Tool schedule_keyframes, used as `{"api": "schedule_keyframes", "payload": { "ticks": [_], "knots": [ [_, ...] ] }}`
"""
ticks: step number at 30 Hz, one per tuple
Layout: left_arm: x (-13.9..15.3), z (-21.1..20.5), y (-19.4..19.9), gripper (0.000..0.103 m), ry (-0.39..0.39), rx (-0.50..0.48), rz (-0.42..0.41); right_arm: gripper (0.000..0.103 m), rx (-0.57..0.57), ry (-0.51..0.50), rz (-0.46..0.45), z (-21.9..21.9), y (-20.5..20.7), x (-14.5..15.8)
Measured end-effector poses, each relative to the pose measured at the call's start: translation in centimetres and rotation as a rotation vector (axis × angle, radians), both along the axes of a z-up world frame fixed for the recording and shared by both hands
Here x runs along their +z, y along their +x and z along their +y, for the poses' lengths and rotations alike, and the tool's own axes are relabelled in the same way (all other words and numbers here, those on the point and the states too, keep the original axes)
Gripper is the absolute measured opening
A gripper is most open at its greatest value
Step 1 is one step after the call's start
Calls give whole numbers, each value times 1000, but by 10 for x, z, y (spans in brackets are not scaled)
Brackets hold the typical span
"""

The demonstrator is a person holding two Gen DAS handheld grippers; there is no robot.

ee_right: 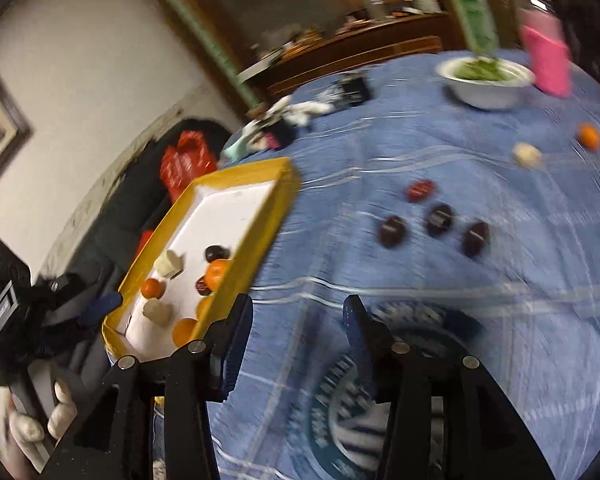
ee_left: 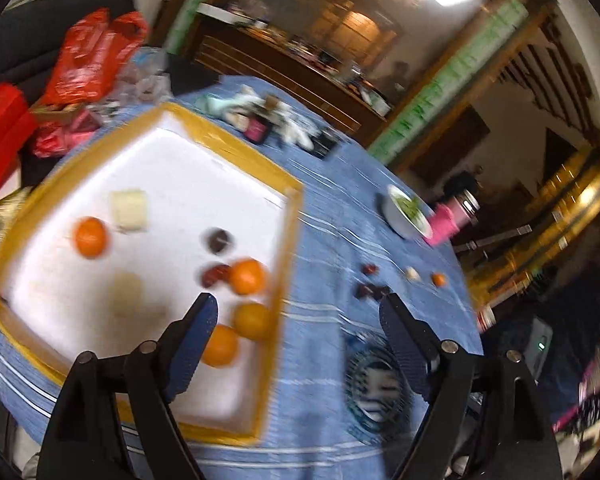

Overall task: Organize fruits
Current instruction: 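Move both tools back over the dark plums on the cloth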

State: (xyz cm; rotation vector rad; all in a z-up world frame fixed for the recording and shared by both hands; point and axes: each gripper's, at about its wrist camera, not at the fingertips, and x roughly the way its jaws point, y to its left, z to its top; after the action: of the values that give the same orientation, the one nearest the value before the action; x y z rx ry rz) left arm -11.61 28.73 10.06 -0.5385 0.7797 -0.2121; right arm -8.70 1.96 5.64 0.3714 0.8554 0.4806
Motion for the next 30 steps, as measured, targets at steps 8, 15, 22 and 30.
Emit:
{"api": "schedule_keyframes", "payload": {
  "ticks": [8,15,22,30],
  "knots": [
    [14,-70,-21,82,59,-143,-32,54,-141,47,11,-55,-25,-9],
    [13,-87,-26,83,74,-168,-18,58,-185,56,8,-69,-39,-16],
    [8,-97,-27,83,79,-199,-8,58,-224,60,29,-81,-43,-25],
    [-1,-95,-23,83,60,-211,11,59,-252,43,48,-86,-42,-31]
  ]
}}
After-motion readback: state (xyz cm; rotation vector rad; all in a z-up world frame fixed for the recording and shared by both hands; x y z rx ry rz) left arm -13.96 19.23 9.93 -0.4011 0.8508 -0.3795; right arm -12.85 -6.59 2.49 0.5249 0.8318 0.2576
